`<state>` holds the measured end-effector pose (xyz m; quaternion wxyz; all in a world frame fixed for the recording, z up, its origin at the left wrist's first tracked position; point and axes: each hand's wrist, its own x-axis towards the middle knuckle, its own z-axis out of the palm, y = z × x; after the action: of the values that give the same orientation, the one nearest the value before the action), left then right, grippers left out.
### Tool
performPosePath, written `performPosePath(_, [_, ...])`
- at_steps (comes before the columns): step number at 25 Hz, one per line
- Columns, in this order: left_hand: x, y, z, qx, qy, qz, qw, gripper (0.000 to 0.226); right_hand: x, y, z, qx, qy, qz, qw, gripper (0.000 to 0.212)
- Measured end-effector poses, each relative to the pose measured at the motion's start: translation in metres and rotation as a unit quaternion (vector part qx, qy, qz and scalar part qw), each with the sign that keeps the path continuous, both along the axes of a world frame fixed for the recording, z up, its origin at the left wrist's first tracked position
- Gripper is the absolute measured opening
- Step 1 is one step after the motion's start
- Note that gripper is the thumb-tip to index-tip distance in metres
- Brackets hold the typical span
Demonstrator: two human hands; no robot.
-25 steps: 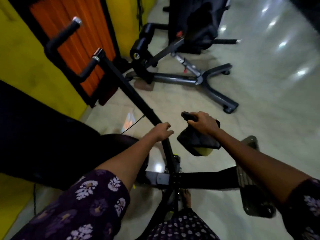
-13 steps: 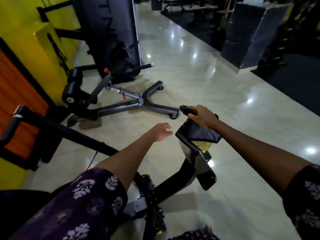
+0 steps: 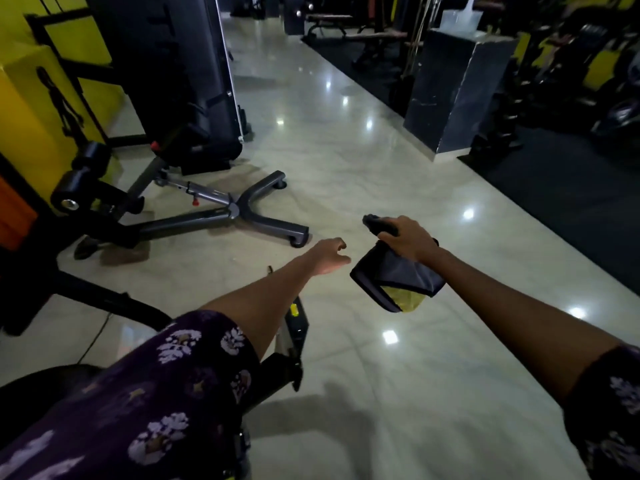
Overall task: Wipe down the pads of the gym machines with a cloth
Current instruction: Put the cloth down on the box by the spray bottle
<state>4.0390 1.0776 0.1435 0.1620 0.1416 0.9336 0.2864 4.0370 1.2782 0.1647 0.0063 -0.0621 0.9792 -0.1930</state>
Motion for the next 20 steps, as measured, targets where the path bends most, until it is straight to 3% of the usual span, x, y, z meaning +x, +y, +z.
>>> performPosePath(5, [-0.012,0.061,0.015,0.031,0.003,0.007,1.0,0.05,-0.015,0.071,0.013,0.021,-0.007,-0.009,1.0,0.046])
performPosePath(11, [-0.063,0.097,0.026,0.002,0.015,0.007,1.0,0.052,-0.043,0.115,0.019,-0.011,0.008,-0.02,1.0,0.045])
performPosePath(20, [-0.199,0.162,0.036,0.044,0.02,0.03,0.998,0.05,-0.166,0.177,0.036,-0.007,0.019,-0.037,0.999,0.044])
